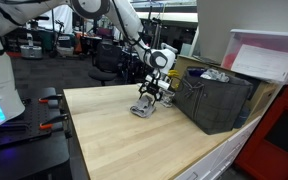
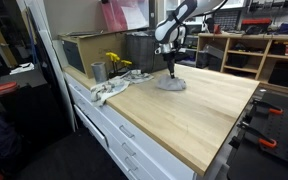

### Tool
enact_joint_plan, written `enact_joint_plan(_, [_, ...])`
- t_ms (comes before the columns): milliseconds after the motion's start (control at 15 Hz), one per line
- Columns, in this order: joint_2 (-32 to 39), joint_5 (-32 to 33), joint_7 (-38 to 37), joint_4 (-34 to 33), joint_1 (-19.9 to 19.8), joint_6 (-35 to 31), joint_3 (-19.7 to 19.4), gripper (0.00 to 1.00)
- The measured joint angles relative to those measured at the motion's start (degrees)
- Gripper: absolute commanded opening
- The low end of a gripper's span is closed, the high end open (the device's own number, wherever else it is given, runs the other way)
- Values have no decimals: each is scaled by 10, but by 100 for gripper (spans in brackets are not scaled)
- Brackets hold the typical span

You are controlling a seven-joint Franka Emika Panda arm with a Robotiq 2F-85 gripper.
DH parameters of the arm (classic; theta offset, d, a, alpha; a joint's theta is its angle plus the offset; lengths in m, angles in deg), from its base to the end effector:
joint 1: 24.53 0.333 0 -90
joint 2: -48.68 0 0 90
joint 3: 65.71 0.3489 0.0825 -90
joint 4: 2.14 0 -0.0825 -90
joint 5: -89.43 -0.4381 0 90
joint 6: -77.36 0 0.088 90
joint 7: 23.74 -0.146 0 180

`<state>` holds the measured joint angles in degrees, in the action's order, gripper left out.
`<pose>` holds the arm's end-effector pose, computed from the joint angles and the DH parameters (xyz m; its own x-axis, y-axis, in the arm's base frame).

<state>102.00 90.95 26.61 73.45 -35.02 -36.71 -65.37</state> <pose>0.7569 -0.1389 0.1006 0.7331 0.6571 -0.1757 0.6304 -0.7534 -0.1871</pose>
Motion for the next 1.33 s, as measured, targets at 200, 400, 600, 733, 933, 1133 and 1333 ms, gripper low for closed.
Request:
enact_joint_plan(200, [19,0,0,-7,-6,1,0,56])
enact_joint_plan(400, [29,0,0,-11,-10,2,0,34])
enact_joint_plan(600, [30,0,-1,-14,-13,5,0,12])
enact_joint_plan(733, [28,0,-1,-17,-14,6,0,0])
enact_joint_plan(933, [15,0,-1,-16,-13,9,0,0])
enact_joint_plan(1133, [-12,0,-1,-7,-11,16,2,1])
enact_joint_plan(1333, [-55,14,5,21,-4,16,14,1])
